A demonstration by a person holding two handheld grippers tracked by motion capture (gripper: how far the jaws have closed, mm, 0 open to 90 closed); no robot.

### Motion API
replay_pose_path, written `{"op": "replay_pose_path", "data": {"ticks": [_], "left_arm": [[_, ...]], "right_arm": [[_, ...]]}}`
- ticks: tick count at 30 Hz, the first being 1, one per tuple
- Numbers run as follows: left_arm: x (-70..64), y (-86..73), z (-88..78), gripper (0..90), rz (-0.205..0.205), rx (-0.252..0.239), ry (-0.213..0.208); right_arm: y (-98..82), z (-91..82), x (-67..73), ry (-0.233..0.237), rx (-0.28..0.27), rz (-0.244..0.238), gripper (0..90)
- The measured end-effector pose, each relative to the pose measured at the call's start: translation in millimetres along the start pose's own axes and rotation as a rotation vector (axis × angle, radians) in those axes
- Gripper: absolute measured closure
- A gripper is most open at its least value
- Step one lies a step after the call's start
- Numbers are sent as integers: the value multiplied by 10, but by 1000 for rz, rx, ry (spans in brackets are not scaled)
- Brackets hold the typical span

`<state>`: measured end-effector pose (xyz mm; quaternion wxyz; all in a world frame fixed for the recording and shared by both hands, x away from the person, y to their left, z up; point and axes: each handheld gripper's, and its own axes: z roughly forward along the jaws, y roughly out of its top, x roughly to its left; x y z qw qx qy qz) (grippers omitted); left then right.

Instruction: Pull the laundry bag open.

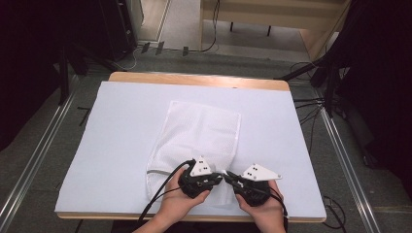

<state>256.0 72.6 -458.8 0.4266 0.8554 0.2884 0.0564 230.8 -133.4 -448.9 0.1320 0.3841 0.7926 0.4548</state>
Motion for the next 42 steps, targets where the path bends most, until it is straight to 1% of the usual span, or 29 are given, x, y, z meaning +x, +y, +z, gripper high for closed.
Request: {"op": "replay_pose_path", "data": {"ticks": [4, 6, 7, 8, 11, 12, 14, 17, 20, 22, 24, 26, 29, 30, 33, 36, 39, 42], "left_arm": [[14, -1, -21, 835, 6, 14, -5], [18, -1, -27, 843, 8, 23, -4], [21, -7, -28, 871, 10, 24, -4], [25, -11, -30, 877, 12, 24, 0], [46, -22, -39, 878, 10, 30, 0], [51, -26, -42, 878, 11, 37, 3], [59, -30, -47, 878, 17, 47, 5], [87, -49, -68, 879, 7, 49, 5], [146, -84, -118, 879, 2, 66, 14], [186, -116, -149, 879, -7, 66, 18], [234, -155, -199, 879, -27, 63, 11], [264, -181, -249, 879, -41, 64, 7], [311, -230, -351, 879, -39, 67, 10], [335, -255, -398, 878, -33, 70, 16], [398, -320, -506, 879, -48, 62, 20], [480, -401, -652, 879, -61, 61, 37], [555, -466, -779, 878, -90, 55, 44], [609, -553, -903, 879, -101, 52, 56]], "right_arm": [[4, 2, 5, -5, 12, 3, 852], [5, 8, 2, -3, 14, 13, 855], [6, 4, 0, -10, 14, 11, 860], [8, -8, -8, -20, 10, 16, 861], [10, -27, -34, -29, 9, 32, 864], [6, -30, -39, -26, 11, 29, 865], [1, -25, -36, -37, 16, 25, 865], [4, -27, -36, -55, 24, 25, 866], [1, -44, -68, -71, 26, 40, 867], [-7, -58, -102, -77, 23, 47, 867], [-19, -73, -127, -84, 26, 57, 867], [-30, -78, -150, -93, 27, 54, 867], [-35, -81, -166, -103, 29, 56, 867], [-37, -82, -171, -102, 30, 57, 868], [-40, -77, -181, -112, 32, 54, 868], [-41, -80, -201, -126, 34, 57, 868], [-50, -88, -228, -135, 34, 59, 868], [-60, -91, -252, -145, 36, 67, 868]]}}
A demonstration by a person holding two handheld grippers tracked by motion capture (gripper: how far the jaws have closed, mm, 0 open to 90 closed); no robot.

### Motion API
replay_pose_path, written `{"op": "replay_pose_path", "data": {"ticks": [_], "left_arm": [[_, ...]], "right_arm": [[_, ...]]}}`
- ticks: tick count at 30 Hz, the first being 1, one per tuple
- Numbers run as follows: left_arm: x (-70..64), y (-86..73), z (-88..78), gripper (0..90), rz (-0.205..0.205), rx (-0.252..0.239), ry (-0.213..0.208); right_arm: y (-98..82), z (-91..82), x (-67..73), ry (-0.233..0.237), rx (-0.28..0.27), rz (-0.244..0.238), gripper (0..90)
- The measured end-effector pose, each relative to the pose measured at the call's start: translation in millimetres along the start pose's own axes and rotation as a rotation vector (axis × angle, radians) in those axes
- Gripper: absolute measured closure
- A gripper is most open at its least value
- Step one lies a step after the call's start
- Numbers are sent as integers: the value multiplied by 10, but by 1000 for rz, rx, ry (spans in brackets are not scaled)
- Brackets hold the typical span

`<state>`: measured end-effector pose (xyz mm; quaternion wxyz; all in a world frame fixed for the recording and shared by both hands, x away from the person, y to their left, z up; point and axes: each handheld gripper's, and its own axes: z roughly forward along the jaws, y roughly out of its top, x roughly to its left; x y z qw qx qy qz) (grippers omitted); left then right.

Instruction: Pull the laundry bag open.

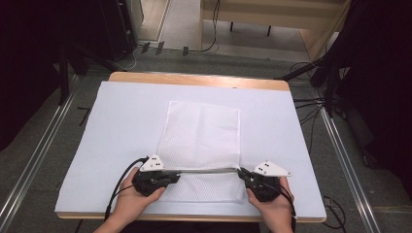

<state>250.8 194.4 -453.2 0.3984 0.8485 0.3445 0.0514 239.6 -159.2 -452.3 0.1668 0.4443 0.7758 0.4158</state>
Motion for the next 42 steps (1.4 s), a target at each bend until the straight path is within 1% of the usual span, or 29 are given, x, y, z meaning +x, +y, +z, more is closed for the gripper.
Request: {"op": "replay_pose_path", "data": {"ticks": [3, 7, 8, 11, 12, 13, 16, 19, 20, 23, 24, 27, 29, 31, 33, 34, 35, 36, 37, 39, 40, 41, 42], "left_arm": [[50, -78, -94, 878, -1, 5, 14], [113, -161, -207, 878, -13, -2, 24], [139, -187, -252, 878, -11, -2, 33], [173, -228, -312, 878, -19, -2, 33], [183, -244, -326, 878, -19, -4, 32], [186, -262, -343, 878, -20, 1, 39], [189, -276, -353, 878, -13, 7, 37], [195, -273, -369, 878, -18, -3, 29], [195, -273, -377, 878, -19, -5, 34], [213, -278, -402, 878, -28, -12, 34], [231, -284, -416, 878, -37, -17, 30], [261, -296, -436, 878, -57, -28, 16], [258, -305, -432, 878, -52, -29, 14], [268, -319, -435, 876, -46, -53, -18], [286, -331, -450, 873, -55, -70, -45], [297, -344, -463, 863, -54, -95, -63], [297, -353, -477, 761, -50, -127, -77], [292, -357, -490, 634, -46, -163, -73], [284, -357, -509, 529, -45, -195, -57], [289, -351, -555, 409, -49, -259, -26], [296, -349, -577, 361, -54, -285, -20], [307, -351, -602, 337, -64, -319, -13], [320, -352, -626, 298, -72, -343, -2]], "right_arm": [[-2, -2, -23, -2, 0, 2, 868], [-5, -7, -47, -4, 3, -3, 868], [-6, -7, -49, -6, 4, -3, 868], [-12, -5, -59, -5, 7, 0, 868], [-13, -4, -62, -6, 7, -2, 868], [-13, -4, -64, -4, 7, -4, 868], [-12, 4, -71, -9, 10, -4, 868], [-14, 8, -74, -10, 13, -7, 868], [-14, 7, -75, -7, 12, -5, 868], [-16, 3, -74, -23, 15, -10, 868], [-18, 1, -80, -30, 15, -12, 868], [-29, -6, -101, -17, 15, 2, 868], [-44, 1, -87, -18, 22, -2, 868], [-49, 6, -80, -23, 23, -9, 868], [-55, 3, -80, -17, 14, -11, 868], [-59, 3, -80, -13, 8, -12, 867], [-65, 3, -76, -6, 1, -15, 867], [-69, 7, -72, -3, 0, -23, 867], [-73, 13, -64, 1, 2, -25, 866], [-75, 27, -46, 4, 3, -32, 866], [-74, 33, -39, 4, 5, -37, 865], [-74, 36, -35, 4, 6, -38, 865], [-74, 39, -33, 3, 5, -39, 863]]}}
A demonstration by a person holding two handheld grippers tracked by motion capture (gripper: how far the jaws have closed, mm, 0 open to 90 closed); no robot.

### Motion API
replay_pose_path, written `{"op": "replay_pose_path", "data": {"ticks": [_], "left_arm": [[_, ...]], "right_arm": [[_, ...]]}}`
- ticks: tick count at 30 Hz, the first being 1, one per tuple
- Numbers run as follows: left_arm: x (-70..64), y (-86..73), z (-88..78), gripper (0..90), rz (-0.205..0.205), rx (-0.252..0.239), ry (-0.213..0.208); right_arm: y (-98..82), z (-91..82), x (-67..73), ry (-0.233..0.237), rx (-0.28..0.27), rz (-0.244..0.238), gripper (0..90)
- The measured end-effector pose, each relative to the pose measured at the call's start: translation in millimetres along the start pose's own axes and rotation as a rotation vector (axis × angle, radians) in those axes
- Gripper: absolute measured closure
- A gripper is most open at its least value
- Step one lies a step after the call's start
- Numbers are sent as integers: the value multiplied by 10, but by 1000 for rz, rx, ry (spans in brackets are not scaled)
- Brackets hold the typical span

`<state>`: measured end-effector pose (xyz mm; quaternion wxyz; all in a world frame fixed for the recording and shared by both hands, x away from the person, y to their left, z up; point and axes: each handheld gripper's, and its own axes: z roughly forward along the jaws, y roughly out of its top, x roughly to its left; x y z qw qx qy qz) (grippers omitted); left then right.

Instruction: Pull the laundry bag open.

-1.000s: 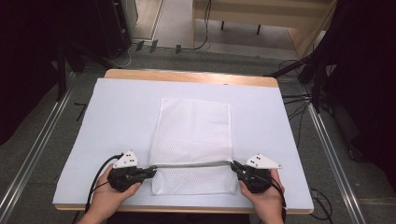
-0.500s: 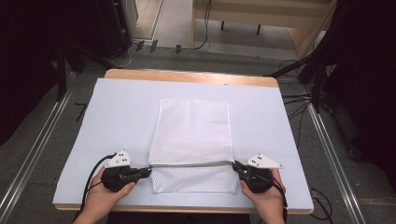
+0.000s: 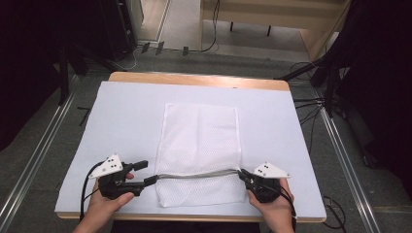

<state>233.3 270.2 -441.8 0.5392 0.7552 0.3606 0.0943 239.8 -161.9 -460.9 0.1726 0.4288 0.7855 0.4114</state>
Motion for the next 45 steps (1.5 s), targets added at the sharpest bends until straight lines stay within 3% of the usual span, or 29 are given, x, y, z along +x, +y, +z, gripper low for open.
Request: {"op": "replay_pose_path", "data": {"ticks": [2, 7, 12, 15, 17, 19, 21, 24, 27, 30, 35, 39, 45], "left_arm": [[23, 9, -49, 237, -5, -35, 32], [99, 43, -177, 155, -40, -111, 76], [144, 62, -268, 132, -40, -151, 104], [180, 66, -315, 132, -56, -170, 109], [214, 64, -348, 130, -66, -187, 101], [267, 55, -397, 129, -75, -202, 90], [328, 40, -440, 124, -79, -208, 129], [416, 19, -505, 128, -90, -213, 176], [468, 4, -555, 118, -99, -214, 192], [506, -22, -589, 103, -77, -194, 217], [562, -49, -599, 82, -78, -179, 231], [583, -63, -601, 74, -48, -150, 270], [602, -61, -628, 53, -40, -155, 257]], "right_arm": [[-4, 1, -3, 2, -8, 2, 835], [-21, 15, -30, 14, -45, 3, 480], [-12, -5, -61, -17, -58, 9, 261], [4, -46, -90, -64, -60, 25, 124], [-4, -86, -108, -107, -81, 12, 121], [-6, -124, -161, -108, -99, 24, 105], [-16, -162, -234, -93, -116, 45, 79], [-36, -196, -322, -118, -131, 56, 79], [-68, -235, -430, -134, -144, 74, 79], [-99, -270, -533, -147, -155, 100, 79], [-162, -330, -707, -161, -167, 151, 79], [-189, -397, -805, -175, -182, 170, 80], [-212, -534, -873, -160, -238, 177, 80]]}}
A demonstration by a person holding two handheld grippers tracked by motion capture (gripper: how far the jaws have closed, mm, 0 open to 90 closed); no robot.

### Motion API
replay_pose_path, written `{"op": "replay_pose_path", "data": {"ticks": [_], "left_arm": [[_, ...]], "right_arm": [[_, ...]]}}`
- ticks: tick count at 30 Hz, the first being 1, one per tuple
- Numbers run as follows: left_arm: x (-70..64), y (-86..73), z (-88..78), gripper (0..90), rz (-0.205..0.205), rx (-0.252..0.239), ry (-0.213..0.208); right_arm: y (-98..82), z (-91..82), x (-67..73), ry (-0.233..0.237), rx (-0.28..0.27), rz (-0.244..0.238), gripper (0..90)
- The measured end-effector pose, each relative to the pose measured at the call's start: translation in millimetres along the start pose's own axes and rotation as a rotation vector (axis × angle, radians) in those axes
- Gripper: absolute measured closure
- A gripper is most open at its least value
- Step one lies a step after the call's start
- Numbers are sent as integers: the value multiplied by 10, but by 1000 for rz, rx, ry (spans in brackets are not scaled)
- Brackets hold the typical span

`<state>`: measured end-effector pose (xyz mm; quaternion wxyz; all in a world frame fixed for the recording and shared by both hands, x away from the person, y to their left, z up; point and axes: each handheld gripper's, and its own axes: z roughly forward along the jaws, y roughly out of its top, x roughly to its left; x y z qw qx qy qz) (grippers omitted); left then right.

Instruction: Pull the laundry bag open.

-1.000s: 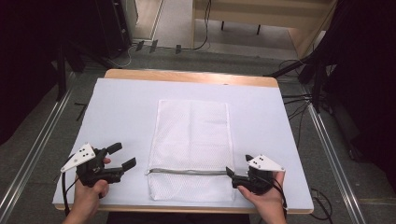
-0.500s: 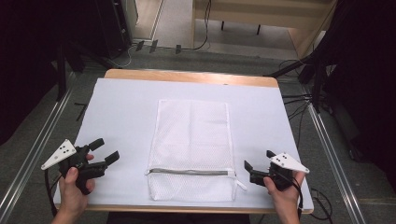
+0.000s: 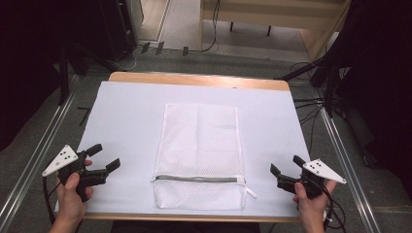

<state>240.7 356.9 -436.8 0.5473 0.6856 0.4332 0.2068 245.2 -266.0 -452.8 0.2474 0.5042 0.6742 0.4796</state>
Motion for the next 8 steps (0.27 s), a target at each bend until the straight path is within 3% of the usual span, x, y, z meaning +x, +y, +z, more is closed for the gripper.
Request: {"op": "replay_pose_path", "data": {"ticks": [8], "left_arm": [[-50, -10, 49, 53, 25, 27, -9]], "right_arm": [[-8, 28, 23, 4, 16, -4, 80]]}}
